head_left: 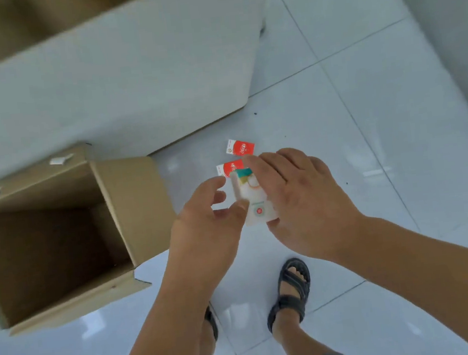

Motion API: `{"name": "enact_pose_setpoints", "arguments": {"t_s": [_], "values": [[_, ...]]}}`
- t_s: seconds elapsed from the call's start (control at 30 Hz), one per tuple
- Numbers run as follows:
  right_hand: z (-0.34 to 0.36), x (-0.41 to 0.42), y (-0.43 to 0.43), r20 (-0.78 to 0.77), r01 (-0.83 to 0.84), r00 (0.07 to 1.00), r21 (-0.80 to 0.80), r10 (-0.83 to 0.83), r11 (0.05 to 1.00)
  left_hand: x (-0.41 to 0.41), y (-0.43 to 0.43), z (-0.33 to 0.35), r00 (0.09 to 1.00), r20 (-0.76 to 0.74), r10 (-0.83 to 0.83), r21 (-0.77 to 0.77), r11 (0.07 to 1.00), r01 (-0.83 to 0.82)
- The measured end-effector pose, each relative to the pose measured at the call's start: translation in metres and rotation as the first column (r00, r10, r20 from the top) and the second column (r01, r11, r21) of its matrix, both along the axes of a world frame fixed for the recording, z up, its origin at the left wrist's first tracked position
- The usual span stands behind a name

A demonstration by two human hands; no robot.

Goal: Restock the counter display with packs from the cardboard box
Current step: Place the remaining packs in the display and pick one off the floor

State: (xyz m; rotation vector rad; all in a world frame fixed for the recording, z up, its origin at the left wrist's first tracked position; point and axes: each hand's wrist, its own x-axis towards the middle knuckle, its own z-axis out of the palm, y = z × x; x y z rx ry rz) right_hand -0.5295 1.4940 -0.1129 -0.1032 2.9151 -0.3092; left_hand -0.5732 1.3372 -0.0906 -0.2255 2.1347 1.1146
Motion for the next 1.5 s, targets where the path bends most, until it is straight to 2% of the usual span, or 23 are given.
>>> {"name": "enact_pose_setpoints", "arguments": {"t_s": [0.17,0.33,0.43,0.53,0.7,0.83,1.07,1.23,1.33,1.43,1.5], "values": [[0.164,0.007,-0.021,-0.14,0.017,0.99,-0.007,-0.018,1.0,-0.009,-0.021,0.15,0.999,0.011,0.045,0.254,0.966,-0.047],[0.317,0.0,-0.056,-0.327,0.001,0.945,0.015,0.004,1.0,-0.025,-0.056,0.294,0.995,-0.102,0.009,0.398,0.917,0.032],[0.397,-0.007,-0.083,-0.439,-0.022,0.898,-0.027,0.008,0.999,-0.032,-0.088,0.373,0.983,-0.178,0.034,0.464,0.884,0.054],[0.459,-0.016,-0.11,-0.517,-0.088,0.855,-0.076,0.036,0.993,-0.039,-0.127,0.441,0.974,-0.2,0.104,0.519,0.855,0.015],[0.527,-0.043,-0.154,-0.623,-0.178,0.776,-0.07,0.096,0.982,-0.058,-0.19,0.523,0.967,-0.197,0.164,0.567,0.823,-0.024],[0.558,-0.068,-0.178,-0.639,-0.246,0.748,-0.017,0.179,0.969,-0.075,-0.225,0.557,0.943,-0.254,0.216,0.56,0.828,-0.038],[0.591,-0.117,-0.21,-0.531,-0.235,0.775,0.262,0.343,0.936,-0.097,-0.226,0.588,0.921,-0.263,0.286,0.601,0.795,-0.076],[0.601,-0.163,-0.2,-0.529,-0.299,0.747,0.275,0.404,0.914,-0.127,-0.212,0.593,0.872,-0.297,0.39,0.584,0.797,-0.157],[0.613,-0.193,-0.192,-0.476,-0.353,0.756,0.282,0.45,0.892,-0.147,-0.202,0.591,0.841,-0.309,0.444,0.565,0.797,-0.213],[0.626,-0.23,-0.187,-0.418,-0.433,0.75,0.276,0.512,0.858,-0.17,-0.199,0.592,0.786,-0.328,0.525,0.559,0.778,-0.286],[0.632,-0.26,-0.184,-0.422,-0.428,0.755,0.262,0.502,0.865,-0.182,-0.203,0.595,0.751,-0.342,0.565,0.558,0.765,-0.322]]}}
